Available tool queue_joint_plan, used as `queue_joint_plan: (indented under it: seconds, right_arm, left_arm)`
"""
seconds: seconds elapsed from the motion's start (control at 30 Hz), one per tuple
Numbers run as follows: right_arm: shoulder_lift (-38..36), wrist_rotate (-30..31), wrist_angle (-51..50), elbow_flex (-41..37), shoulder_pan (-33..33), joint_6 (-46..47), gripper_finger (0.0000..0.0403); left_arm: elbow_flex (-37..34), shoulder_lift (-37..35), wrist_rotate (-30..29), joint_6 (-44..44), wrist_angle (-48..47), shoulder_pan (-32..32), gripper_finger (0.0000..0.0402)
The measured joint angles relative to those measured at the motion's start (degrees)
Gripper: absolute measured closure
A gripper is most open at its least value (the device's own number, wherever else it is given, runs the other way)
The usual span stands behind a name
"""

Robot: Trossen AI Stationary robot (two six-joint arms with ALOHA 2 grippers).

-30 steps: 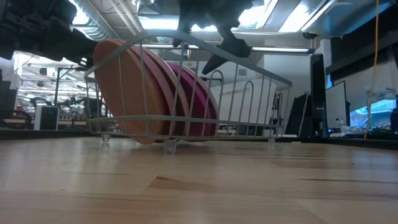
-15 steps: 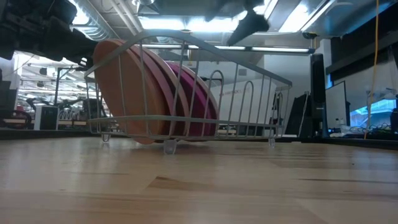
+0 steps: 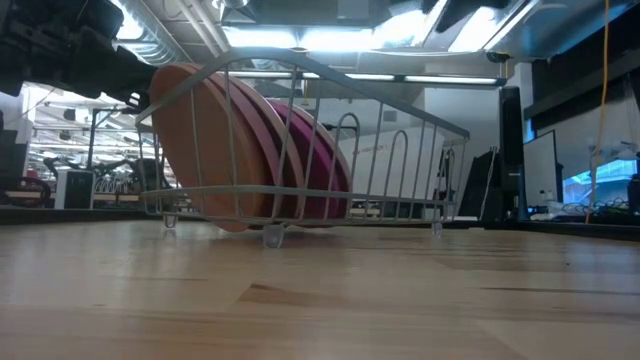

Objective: Sort dishes
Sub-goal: Return to Home Position

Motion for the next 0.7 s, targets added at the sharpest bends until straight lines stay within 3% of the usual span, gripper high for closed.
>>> queue_joint_plan:
  seconds: [0.33,0.53,0.7]
  right_arm:
    - [-3.27,15.86,-12.84,0.00,12.45,4.73,0.0390]
    - [-4.12,27.88,-19.34,-0.91,23.59,10.07,0.0385]
    - [-11.22,30.24,-19.84,-5.71,32.77,10.75,0.0394]
  left_arm:
    - [0.00,0.00,0.04,0.00,0.00,0.00,0.0401]
    - [0.00,0.00,0.07,0.00,0.00,0.00,0.0401]
    - [0.00,0.00,0.15,0.00,0.00,0.00,0.0401]
